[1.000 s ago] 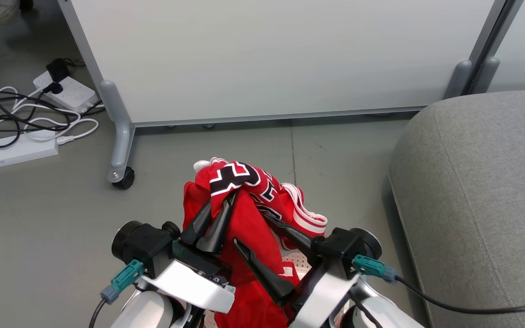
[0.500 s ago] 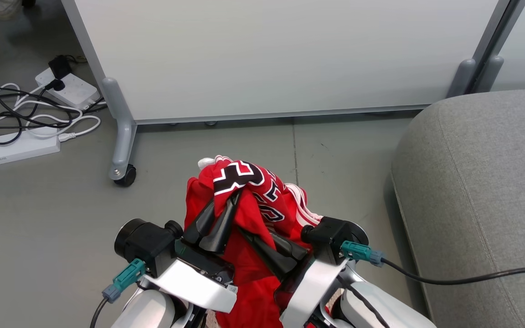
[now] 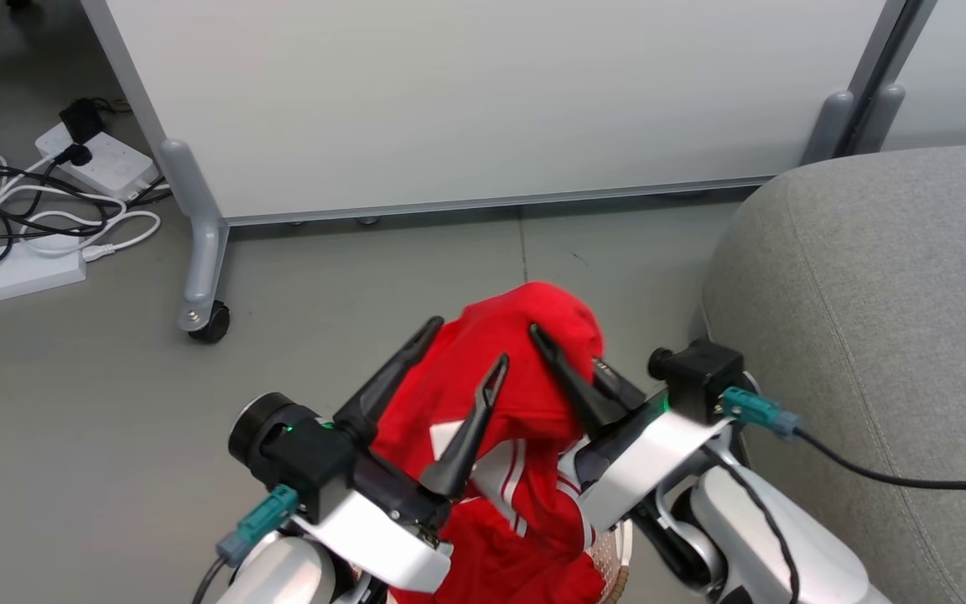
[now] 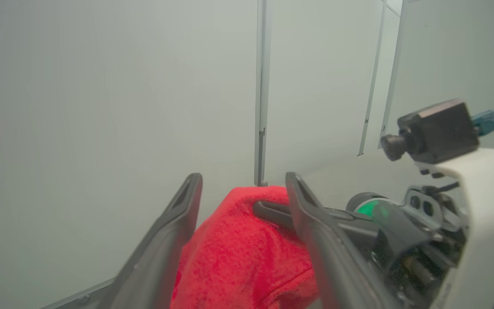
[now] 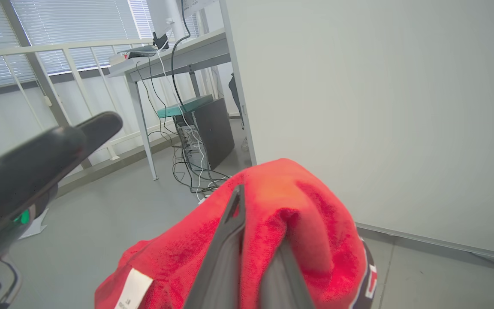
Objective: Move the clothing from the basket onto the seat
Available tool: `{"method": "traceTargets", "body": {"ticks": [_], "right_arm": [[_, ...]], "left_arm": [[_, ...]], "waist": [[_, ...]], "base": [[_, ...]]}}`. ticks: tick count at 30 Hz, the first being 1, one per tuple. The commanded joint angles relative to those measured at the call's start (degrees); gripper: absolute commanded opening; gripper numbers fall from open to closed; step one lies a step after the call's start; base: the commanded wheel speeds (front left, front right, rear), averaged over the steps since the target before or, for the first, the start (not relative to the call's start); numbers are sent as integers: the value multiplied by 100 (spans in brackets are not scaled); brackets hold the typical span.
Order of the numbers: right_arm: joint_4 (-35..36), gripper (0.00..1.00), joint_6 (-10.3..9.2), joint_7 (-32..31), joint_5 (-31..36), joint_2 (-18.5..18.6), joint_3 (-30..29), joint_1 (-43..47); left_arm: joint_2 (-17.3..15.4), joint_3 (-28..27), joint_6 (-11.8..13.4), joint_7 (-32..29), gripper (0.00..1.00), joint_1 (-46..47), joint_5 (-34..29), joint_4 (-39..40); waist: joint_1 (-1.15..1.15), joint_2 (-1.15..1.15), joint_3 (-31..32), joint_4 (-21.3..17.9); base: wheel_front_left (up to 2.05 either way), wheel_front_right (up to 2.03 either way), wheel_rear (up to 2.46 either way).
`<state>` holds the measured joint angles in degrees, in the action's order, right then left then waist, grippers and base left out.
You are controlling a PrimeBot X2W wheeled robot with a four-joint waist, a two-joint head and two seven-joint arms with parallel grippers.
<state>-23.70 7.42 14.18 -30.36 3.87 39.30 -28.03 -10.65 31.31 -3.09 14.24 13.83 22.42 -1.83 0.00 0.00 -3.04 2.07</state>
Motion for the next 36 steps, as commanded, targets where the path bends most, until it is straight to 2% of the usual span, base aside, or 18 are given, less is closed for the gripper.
{"method": "traceTargets", "body": {"ticks": [1,8,16,23,36], "right_arm": [[-71,0,13,68,66,66,-170,-26],[-301,0,13,100,214,98,-757,152],[-325,0,13,121,302,65,-1036,264],[-224,0,13,120,397,22,-1239,344],[143,0,13,111,566,-52,-1643,526]], "left_arm": [[-98,107,-59,-74,100,66,-119,31],[-354,739,-253,-393,100,-64,-435,-29],[-466,974,-282,-422,100,-95,-495,-151],[-553,1008,-233,-434,100,-23,-534,-150],[-730,1106,-192,-551,100,83,-582,16]], "waist": [[0,0,-21,-44],[0,0,-105,-248],[0,0,-218,-599],[0,0,-327,-1202],[0,0,-568,-2565]], "base": [[0,0,0],[0,0,0],[0,0,0],[0,0,0],[0,0,0]]}}
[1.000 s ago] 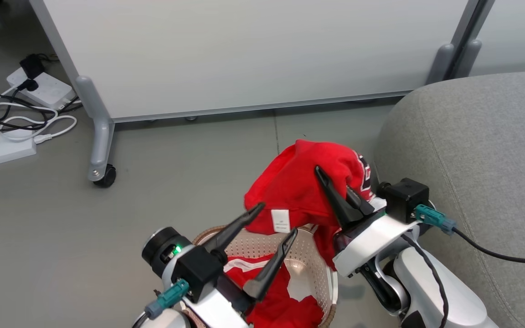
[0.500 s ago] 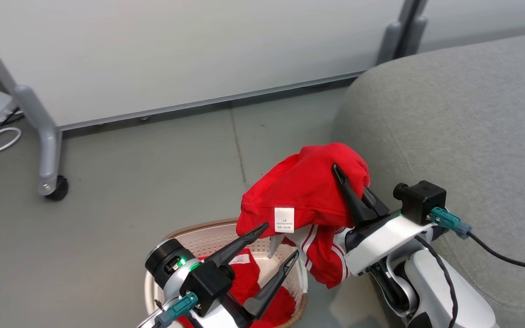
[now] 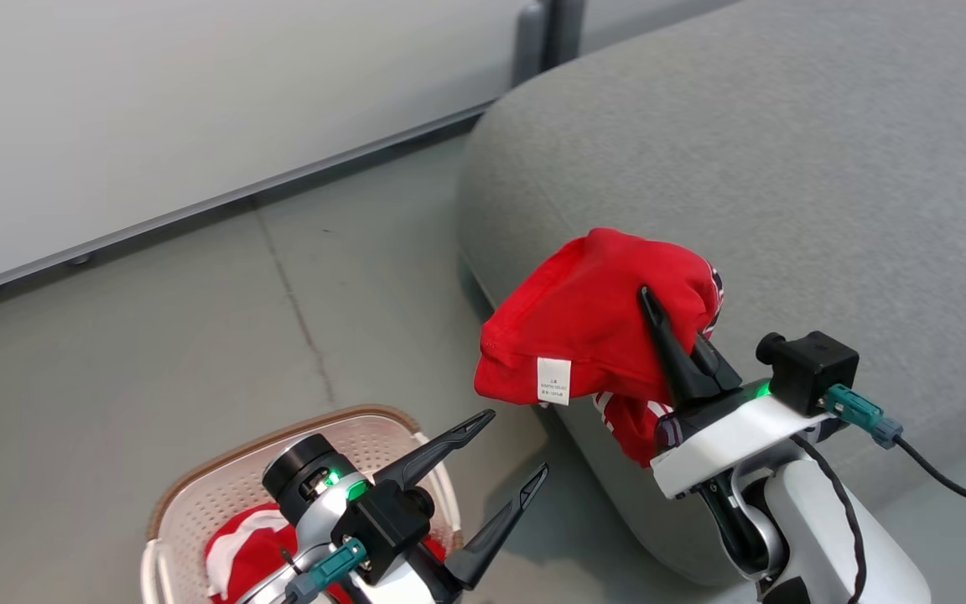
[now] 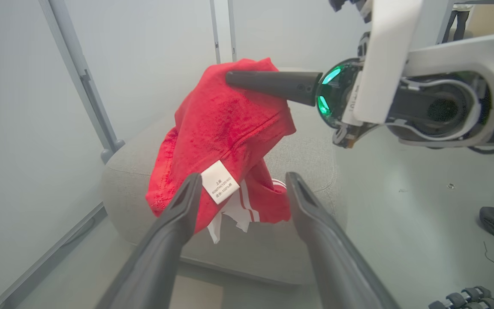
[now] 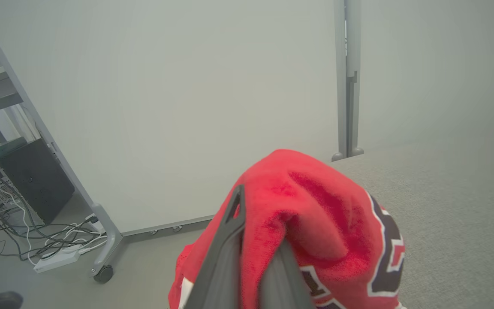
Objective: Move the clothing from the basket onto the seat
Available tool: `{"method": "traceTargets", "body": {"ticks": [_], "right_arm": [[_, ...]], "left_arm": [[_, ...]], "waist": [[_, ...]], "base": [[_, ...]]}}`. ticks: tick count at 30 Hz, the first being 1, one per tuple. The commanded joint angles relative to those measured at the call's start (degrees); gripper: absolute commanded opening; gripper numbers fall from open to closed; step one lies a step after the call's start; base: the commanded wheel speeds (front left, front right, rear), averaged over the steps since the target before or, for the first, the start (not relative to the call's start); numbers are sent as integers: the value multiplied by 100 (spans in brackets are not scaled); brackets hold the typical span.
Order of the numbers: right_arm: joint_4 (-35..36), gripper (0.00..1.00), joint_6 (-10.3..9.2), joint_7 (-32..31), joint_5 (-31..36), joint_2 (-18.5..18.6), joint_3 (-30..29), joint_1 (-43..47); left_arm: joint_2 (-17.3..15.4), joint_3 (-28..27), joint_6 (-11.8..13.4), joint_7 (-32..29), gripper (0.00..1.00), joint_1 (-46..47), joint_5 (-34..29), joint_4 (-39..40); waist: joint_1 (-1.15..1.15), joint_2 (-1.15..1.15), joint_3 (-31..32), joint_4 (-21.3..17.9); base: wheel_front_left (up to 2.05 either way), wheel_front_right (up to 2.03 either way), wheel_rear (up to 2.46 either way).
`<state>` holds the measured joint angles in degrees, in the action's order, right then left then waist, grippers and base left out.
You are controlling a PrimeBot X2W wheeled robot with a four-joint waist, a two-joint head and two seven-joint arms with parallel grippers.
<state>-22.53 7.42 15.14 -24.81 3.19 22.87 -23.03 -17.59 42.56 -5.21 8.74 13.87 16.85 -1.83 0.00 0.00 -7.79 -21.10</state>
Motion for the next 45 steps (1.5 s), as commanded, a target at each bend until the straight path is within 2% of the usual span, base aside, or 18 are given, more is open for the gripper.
{"method": "traceTargets", "body": {"ticks": [1,9,17,20,25,29,33,44,45], "right_arm": [[62,0,13,15,15,7,-47,36],[338,0,13,16,62,-20,-476,77],[455,0,13,16,13,-18,-1096,-634],[374,0,13,16,62,-9,-1451,-1122],[126,0,13,16,156,218,-2215,-2081],[19,0,13,16,212,364,-2552,-2447],[-387,0,13,16,225,602,-2975,-2818],[-1594,0,12,16,298,602,-3312,-2887],[-1667,47,12,16,307,584,-3346,-2892]], "left_arm": [[-55,-15,22,-10,100,88,-23,39],[-197,63,9,-192,100,172,-56,215],[-372,31,-12,-401,100,345,-64,540],[-456,22,-18,-477,100,481,-101,670],[-601,-40,-67,-583,100,843,-203,933],[-667,-63,-79,-632,100,1042,-244,1058],[-753,-52,-119,-697,100,1394,-339,1246],[-962,-13,-156,-713,100,1783,-410,1343],[-964,-12,-157,-704,100,1793,-406,1332]], "waist": [[0,0,-118,-336],[0,0,-346,-759],[0,0,-807,-892],[0,0,-1022,-834],[0,0,-1509,-582],[0,0,-1799,-420],[0,0,-2320,-135],[0,0,-3064,138],[0,0,-3084,142]], "base": [[0,0,0],[0,0,0],[0,0,0],[0,0,0],[0,0,0],[0,0,0],[0,0,0],[0,0,0],[0,0,0]]}}
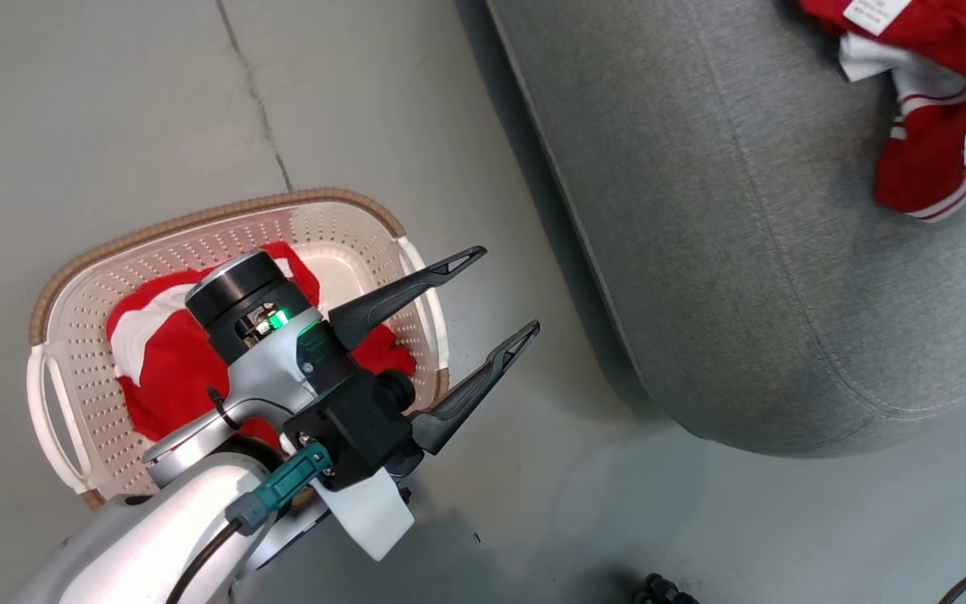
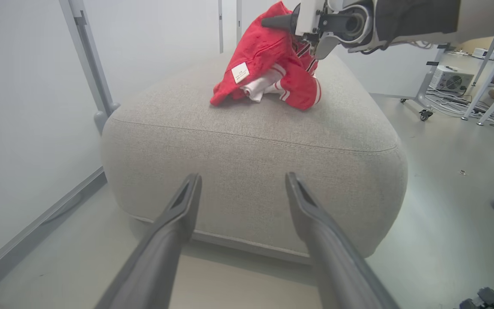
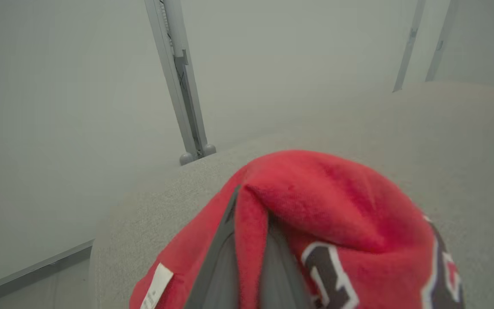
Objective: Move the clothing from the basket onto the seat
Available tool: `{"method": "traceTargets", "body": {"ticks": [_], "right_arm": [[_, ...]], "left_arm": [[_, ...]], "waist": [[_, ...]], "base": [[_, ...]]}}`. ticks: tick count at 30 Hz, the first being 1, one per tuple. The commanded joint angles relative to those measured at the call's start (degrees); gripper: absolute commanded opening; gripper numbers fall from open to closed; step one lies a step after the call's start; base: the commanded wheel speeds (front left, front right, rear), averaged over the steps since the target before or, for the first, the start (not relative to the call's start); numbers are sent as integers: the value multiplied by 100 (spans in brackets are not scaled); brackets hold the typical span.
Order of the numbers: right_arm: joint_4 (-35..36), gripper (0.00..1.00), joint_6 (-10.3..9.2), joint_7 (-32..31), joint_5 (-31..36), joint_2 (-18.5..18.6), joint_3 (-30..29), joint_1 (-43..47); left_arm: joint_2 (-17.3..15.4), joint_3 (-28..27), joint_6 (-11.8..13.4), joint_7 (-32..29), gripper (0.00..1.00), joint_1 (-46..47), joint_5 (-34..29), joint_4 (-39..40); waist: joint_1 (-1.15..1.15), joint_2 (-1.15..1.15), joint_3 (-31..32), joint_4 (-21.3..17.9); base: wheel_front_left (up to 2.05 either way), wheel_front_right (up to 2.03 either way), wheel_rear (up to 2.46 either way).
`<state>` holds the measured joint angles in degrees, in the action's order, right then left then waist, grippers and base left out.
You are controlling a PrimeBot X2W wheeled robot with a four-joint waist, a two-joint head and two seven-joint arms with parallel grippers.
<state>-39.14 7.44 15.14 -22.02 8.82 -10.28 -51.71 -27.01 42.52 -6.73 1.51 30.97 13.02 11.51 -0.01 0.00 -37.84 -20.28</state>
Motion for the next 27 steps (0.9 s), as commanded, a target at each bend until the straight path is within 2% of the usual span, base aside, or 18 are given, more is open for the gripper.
{"method": "traceTargets", "body": {"ticks": [1,8,13,20,27], "right_arm": [[-101,100,10,16,40,10,-69,-11],[-456,100,8,16,157,-54,-248,267],[-281,100,8,16,189,-75,-247,701],[347,100,8,16,241,-104,-75,1527],[1193,100,8,16,444,-219,113,2174]], "left_arm": [[-25,-6,-7,29,100,89,-12,-11],[8,36,20,142,100,4,74,-189],[137,79,81,312,100,-136,180,-374],[356,45,295,592,100,-401,370,-678],[530,-2,479,824,100,-615,528,-916]], "waist": [[1,0,-94,65],[1,0,92,44],[1,0,441,56],[1,0,1015,209],[1,0,1455,593]], "base": [[0,0,0],[0,0,0],[0,0,0],[0,0,0],[0,0,0]]}}
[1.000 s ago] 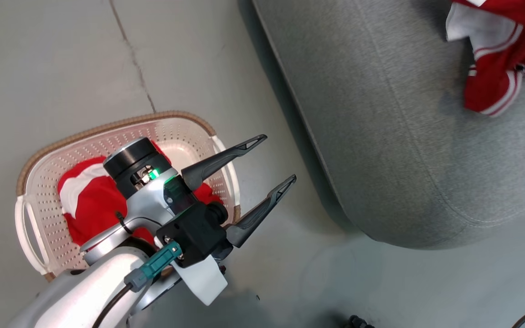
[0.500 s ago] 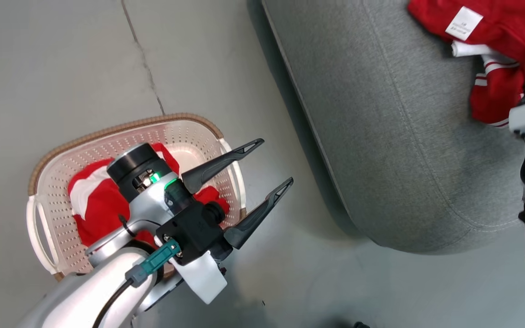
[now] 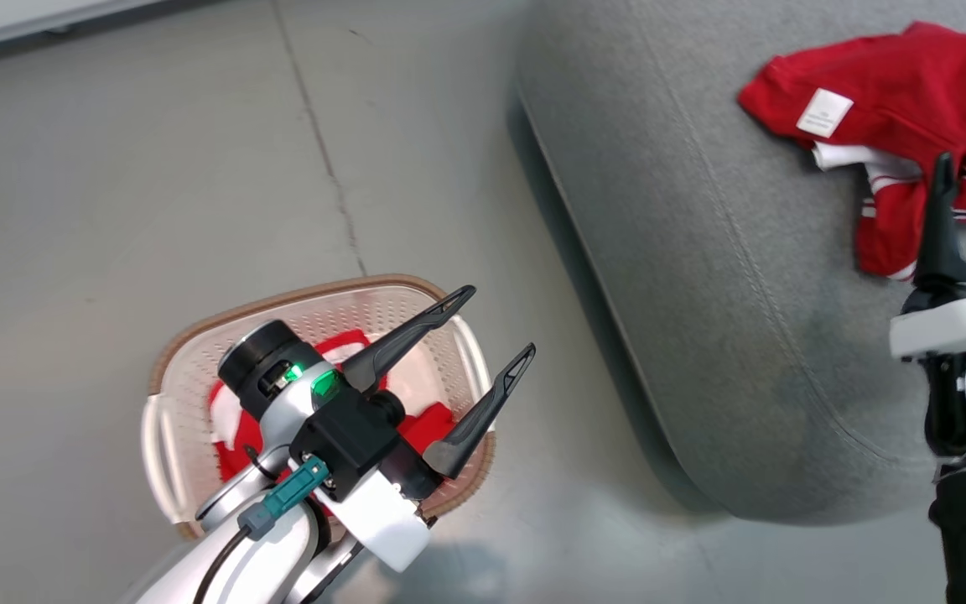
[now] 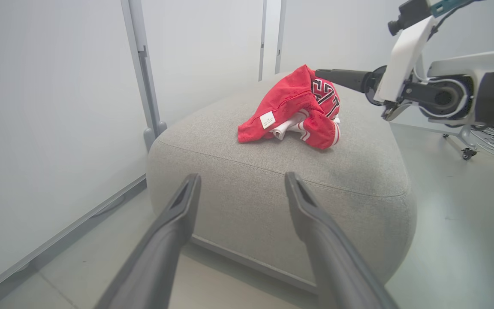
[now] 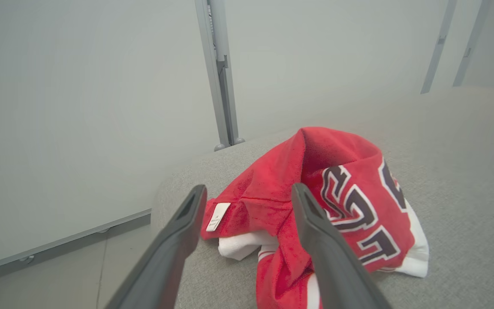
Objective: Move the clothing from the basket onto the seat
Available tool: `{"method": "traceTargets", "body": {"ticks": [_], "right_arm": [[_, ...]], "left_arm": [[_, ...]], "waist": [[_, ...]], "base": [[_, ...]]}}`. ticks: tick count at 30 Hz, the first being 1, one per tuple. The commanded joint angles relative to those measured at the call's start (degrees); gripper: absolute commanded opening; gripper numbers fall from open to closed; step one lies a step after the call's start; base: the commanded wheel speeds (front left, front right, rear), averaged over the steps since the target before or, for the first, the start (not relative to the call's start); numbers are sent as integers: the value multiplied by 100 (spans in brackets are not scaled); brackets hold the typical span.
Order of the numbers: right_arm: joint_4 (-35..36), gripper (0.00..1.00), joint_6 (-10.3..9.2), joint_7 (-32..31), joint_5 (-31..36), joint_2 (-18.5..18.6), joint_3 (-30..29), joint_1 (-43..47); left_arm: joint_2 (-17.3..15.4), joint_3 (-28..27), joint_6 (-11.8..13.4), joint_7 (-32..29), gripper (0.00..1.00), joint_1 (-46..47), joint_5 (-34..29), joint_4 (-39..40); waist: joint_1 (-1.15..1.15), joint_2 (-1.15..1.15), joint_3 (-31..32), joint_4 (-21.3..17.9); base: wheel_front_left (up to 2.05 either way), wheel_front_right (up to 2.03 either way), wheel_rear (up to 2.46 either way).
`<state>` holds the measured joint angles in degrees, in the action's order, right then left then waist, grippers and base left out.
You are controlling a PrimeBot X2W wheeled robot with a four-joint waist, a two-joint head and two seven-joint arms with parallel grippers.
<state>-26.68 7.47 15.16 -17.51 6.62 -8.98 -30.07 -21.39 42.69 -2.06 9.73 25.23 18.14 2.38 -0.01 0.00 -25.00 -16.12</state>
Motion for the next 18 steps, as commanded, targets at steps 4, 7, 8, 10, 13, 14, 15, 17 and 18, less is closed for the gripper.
{"method": "traceTargets", "body": {"ticks": [4,7,8,10,13,14,15,17,18], "right_arm": [[503,100,5,14,189,-83,234,379],[819,100,5,14,294,-147,427,609],[905,100,5,14,316,-170,480,678],[1063,100,5,14,396,-200,613,805],[1255,100,5,-30,440,-247,778,1006],[1327,100,5,-55,460,-261,810,1061],[1419,100,5,-92,472,-283,849,1125],[1560,100,5,-180,534,-306,868,1280],[1644,100,5,-222,550,-321,887,1347]], "left_arm": [[100,-77,135,164,100,-184,136,-165],[178,-138,229,271,100,-300,230,-269],[188,-167,251,301,100,-327,253,-308],[240,-239,318,355,100,-404,327,-383],[303,-388,441,431,100,-518,444,-472],[328,-447,475,449,100,-552,492,-485],[337,-515,512,458,100,-595,520,-506],[353,-653,596,496,100,-685,589,-553],[361,-726,641,505,100,-736,616,-562]], "waist": [[1,0,448,524],[1,0,627,795],[1,0,684,888],[1,0,791,1053],[1,0,940,1286],[1,0,976,1362],[1,0,1012,1436],[1,0,1103,1574],[1,0,1137,1626]], "base": [[0,0,0],[0,0,0],[0,0,0],[0,0,0],[0,0,0],[0,0,0],[0,0,0],[0,0,0],[0,0,0]]}}
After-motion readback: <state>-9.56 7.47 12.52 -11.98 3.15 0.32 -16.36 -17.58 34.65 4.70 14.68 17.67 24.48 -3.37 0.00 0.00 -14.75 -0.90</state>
